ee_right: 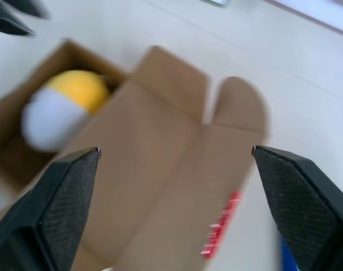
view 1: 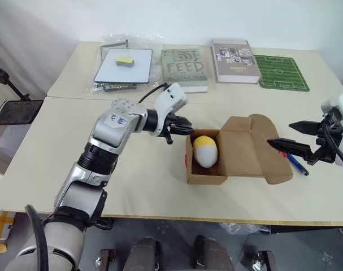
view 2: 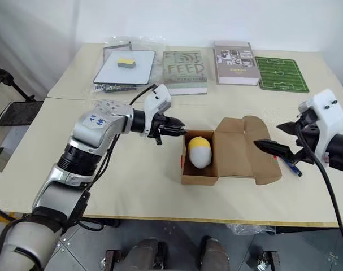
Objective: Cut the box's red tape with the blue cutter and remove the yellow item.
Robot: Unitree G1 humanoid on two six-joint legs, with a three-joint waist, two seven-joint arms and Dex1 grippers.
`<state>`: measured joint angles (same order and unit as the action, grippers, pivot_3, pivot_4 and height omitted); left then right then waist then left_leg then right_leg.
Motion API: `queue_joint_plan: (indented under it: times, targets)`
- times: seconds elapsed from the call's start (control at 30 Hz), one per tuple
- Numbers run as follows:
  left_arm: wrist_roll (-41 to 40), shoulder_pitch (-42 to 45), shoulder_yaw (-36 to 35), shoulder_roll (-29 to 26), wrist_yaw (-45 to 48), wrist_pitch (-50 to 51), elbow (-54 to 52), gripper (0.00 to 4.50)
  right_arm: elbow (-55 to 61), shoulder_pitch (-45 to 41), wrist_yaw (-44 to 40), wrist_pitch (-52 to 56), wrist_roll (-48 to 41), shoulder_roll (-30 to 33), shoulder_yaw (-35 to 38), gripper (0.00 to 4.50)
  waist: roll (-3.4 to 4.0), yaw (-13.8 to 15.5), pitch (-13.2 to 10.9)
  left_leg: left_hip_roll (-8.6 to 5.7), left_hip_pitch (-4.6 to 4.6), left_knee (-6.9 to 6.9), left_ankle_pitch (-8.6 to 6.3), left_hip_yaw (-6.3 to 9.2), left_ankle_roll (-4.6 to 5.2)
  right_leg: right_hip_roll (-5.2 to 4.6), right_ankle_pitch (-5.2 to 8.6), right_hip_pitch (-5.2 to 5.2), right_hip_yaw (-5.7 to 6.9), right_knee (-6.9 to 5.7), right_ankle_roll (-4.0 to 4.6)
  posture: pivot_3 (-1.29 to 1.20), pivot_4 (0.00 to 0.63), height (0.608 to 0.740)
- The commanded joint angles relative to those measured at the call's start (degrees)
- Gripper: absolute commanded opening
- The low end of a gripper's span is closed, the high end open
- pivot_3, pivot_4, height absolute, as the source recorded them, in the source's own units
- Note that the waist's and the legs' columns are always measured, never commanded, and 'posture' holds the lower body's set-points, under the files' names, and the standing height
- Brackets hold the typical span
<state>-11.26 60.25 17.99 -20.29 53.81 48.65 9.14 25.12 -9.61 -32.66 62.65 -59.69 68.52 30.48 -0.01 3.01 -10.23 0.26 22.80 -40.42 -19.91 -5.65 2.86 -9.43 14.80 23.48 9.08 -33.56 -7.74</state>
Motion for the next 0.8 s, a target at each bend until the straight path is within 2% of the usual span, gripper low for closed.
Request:
queue_joint_plan:
  times: [0.03, 0.2, 0.23, 0.53, 0.63, 0.8]
  targets:
    - [0.88, 2.81, 5.03, 0.45, 4.16, -2.32, -2.51, 2.81, 2.83, 1.61, -0.71, -0.39, 0.5, -1.41, 4.32, 4.5, 0.0, 0.01, 0.0, -0.01, -0.02, 0.0, 0.0, 0.0, 0.0, 0.0, 0.0, 0.0, -0.02, 0.0, 0.0, 0.0, 0.15, 0.74]
    - [6.83, 5.09, 12.71, 0.86, 6.25, -8.86, 1.5, 4.33, 6.42, 5.37, 1.8, 0.24, 0.71, -5.11, 7.16, 4.5, 0.0, 0.08, 0.0, -0.02, -0.03, 0.0, 0.01, 0.03, -0.01, 0.0, 0.0, 0.0, -0.03, 0.0, 0.0, 0.0, 0.15, 0.74]
    - [8.18, 5.64, 13.86, 1.65, 5.98, -10.18, 3.34, 4.44, 7.26, 6.29, 2.42, 0.35, 0.73, -6.04, 7.75, 4.5, 0.0, 0.1, 0.0, -0.02, -0.03, 0.0, 0.01, 0.02, -0.01, 0.0, 0.0, 0.0, -0.05, 0.0, 0.0, 0.0, 0.15, 0.74]
    - [16.66, 6.15, 18.52, 7.47, 5.99, -23.67, 16.4, 4.44, 12.63, 10.65, 7.27, 1.24, -1.23, -11.23, 11.13, 4.5, 0.0, 0.09, 0.0, -0.04, -0.02, -0.02, 0.01, 0.07, 0.01, -0.02, 0.0, 0.0, -0.05, -0.01, 0.0, 0.0, 0.15, 0.74]
    - [17.65, 5.76, 18.56, 7.75, 8.09, -25.0, 17.05, 3.87, 13.48, 12.01, 7.87, 1.6, -1.61, -11.6, 12.63, 4.5, 0.0, 0.11, 0.0, -0.03, -0.03, -0.02, 0.01, 0.06, 0.02, -0.02, 0.0, 0.0, -0.06, -0.01, 0.0, 0.0, 0.15, 0.74]
    - [17.83, 5.62, 16.42, 8.72, 8.81, -25.47, 17.57, 2.38, 13.77, 12.75, 8.65, 1.39, -2.45, -11.58, 13.03, 4.5, 0.0, 0.1, 0.0, -0.03, -0.03, -0.06, 0.0, 0.08, 0.04, -0.03, 0.0, -0.01, -0.06, -0.04, 0.0, 0.0, 0.15, 0.74]
